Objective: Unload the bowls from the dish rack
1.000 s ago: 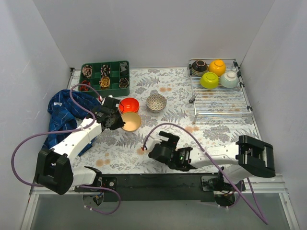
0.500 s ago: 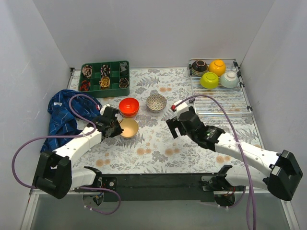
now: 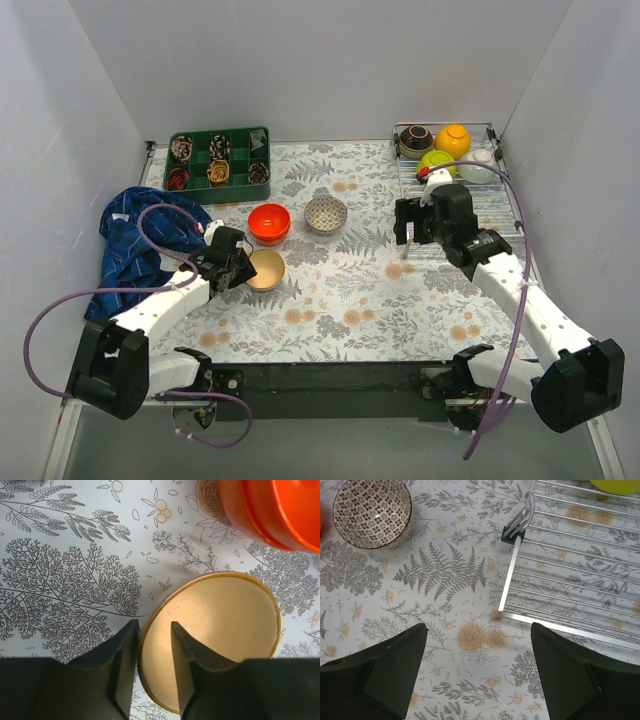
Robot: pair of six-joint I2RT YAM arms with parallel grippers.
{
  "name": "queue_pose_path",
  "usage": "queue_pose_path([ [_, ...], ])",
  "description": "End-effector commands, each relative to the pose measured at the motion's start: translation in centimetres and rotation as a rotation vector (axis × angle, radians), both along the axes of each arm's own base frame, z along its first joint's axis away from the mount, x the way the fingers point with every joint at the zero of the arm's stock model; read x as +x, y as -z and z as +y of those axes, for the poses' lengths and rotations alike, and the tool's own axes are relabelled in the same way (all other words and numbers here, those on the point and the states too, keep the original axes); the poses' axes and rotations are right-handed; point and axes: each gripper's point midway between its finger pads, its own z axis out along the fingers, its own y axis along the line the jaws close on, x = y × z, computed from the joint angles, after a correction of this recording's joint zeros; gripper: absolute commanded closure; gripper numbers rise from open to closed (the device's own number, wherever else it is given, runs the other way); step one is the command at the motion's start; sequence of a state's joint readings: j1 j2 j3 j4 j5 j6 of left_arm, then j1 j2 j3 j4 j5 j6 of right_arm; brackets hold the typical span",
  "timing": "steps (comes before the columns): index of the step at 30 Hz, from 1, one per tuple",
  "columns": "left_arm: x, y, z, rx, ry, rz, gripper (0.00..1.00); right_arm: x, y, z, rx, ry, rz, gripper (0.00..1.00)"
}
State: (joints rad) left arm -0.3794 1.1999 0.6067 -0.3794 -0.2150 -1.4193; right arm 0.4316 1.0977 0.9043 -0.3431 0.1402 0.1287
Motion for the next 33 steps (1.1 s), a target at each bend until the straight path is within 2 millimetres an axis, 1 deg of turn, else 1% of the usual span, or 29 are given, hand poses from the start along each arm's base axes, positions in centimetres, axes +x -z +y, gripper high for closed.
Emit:
queue_pose_path([
  [1, 1.2, -2.2, 0.2, -0.012, -0.01, -0.089, 0.64, 2.6, -2.8, -1.8, 0.06, 0.081, -0.018, 0.08],
  [2, 1.2, -2.8, 0.2, -0.017, -0.005, -0.106, 0.62, 3.1, -3.2, -2.4, 0.071, 0.098, -0.023, 0.07],
  [3, 1.1, -3.2, 0.1, -0.018, 0.003, -0.112, 0.61, 3.9, -3.0, -2.9, 0.073, 0.12, -0.011, 0.07],
  [4, 1.0, -3.6, 0.2, -0.014, 0.008, -0.12, 0.57, 4.7, -3.3, -4.2, 0.079, 0.162, -0.016, 0.07],
  [5, 1.0, -4.6, 0.1, -0.027, 0.014, -0.15, 0.55, 5.7, -3.8, -4.7, 0.09, 0.178, -0.017, 0.07],
  [6, 0.9, -5.2, 0.1, -0.029, 0.021, -0.158, 0.5, 6.3, -4.0, -5.1, 0.099, 0.195, -0.015, 0.07],
  [7, 0.8, -5.8, 0.1, -0.034, 0.025, -0.172, 0.48, 7.1, -4.2, -6.5, 0.109, 0.235, -0.015, 0.07],
  [8, 0.7, -6.5, 0.1, -0.039, 0.029, -0.186, 0.44, 8.3, -4.5, -6.9, 0.136, 0.256, -0.007, 0.07],
  [9, 0.5, -7.6, -0.1, -0.061, 0.041, -0.212, 0.38, 8.8, -4.4, -7.5, 0.154, 0.279, 0.003, 0.07],
  [10, 0.4, -8.4, -0.3, -0.073, 0.049, -0.231, 0.35, 9.6, -4.4, -9.2, 0.173, 0.332, 0.007, 0.07],
  [11, 0.2, -8.8, -0.3, -0.078, 0.061, -0.241, 0.31, 10.5, -4.2, -9.2, 0.213, 0.333, 0.029, 0.07],
  [12, -0.1, -9.7, -0.5, -0.093, 0.074, -0.266, 0.28, 11.2, -4.3, -9.6, 0.251, 0.362, 0.034, 0.07],
  [13, -0.2, -10.3, -0.5, -0.098, 0.082, -0.281, 0.21, 12.0, -4.3, -10.9, 0.274, 0.4, 0.032, 0.07],
  [14, -0.3, -10.9, -0.5, -0.098, 0.088, -0.296, 0.17, 12.9, -3.2, -11.2, 0.286, 0.422, 0.06, 0.06],
  [15, -0.5, -11.1, -0.4, -0.093, 0.097, -0.299, 0.11, 13.8, -3.9, -11.5, 0.316, 0.446, 0.05, 0.05],
  [16, -0.7, -11.9, -0.3, -0.1, 0.099, -0.321, 0.04, 14.5, -3.9, -12.2, 0.33, 0.465, 0.048, 0.05],
  [17, -0.8, -12.3, -0.2, -0.1, 0.098, -0.329, 0.02, 15.3, -2.6, -12.5, 0.338, 0.48, 0.075, 0.05],
  [18, -0.9, -12.5, -0.2, -0.1, 0.101, -0.333, 0.02, 16.1, -2.9, -12.6, 0.369, 0.502, 0.072, 0.05],
  [19, -1.0, -12.9, -0.3, -0.108, 0.108, -0.345, 0.02, 16.7, -2.6, -13.1, 0.382, 0.524, 0.075, 0.05],
  [20, -1.1, -12.9, -0.3, -0.109, 0.111, -0.349, 0.02, 17.6, -1.4, -13.3, 0.396, 0.543, 0.093, 0.04],
  [22, -1.0, -13.3, -0.3, -0.114, 0.11, -0.372, 0.02, 18.8, -1.0, -13.6, 0.447, 0.579, 0.094, 0.03],
  [23, -1.0, -13.6, -0.3, -0.116, 0.108, -0.381, 0.02, 19.8, 0.0, -13.6, 0.462, 0.591, 0.102, 0.02],
  [25, -1.0, -14.1, -0.3, -0.119, 0.11, -0.391, 0.02, 21.0, 0.0, -13.7, 0.51, 0.615, 0.09, 0.02],
  [26, -1.1, -14.5, -0.4, -0.124, 0.119, -0.4, 0.02, 21.9, 0.4, -13.8, 0.524, 0.624, 0.074, 0.02],
  [27, -0.9, -15.0, -0.5, -0.125, 0.127, -0.413, 0.02, 22.5, 0.5, -13.9, 0.542, 0.636, 0.064, 0.01],
  [28, -1.0, -15.1, -0.6, -0.114, 0.145, -0.417, 0.02, 22.9, 0.8, -14.0, 0.558, 0.65, 0.059, 0.01],
  [29, -0.9, -15.1, -0.7, -0.114, 0.157, -0.418, 0.02, 23.4, 1.6, -14.1, 0.594, 0.684, 0.072, 0.01],
  [31, -0.8, -15.2, -0.8, -0.11, 0.166, -0.418, 0.02, 24.4, 1.7, -14.1, 0.634, 0.695, 0.048, 0.02],
  [33, -0.6, -15.0, -1.1, -0.113, 0.174, -0.409, 0.02, 25.1, 2.6, -14.3, 0.667, 0.733, 0.051, 0.01],
])
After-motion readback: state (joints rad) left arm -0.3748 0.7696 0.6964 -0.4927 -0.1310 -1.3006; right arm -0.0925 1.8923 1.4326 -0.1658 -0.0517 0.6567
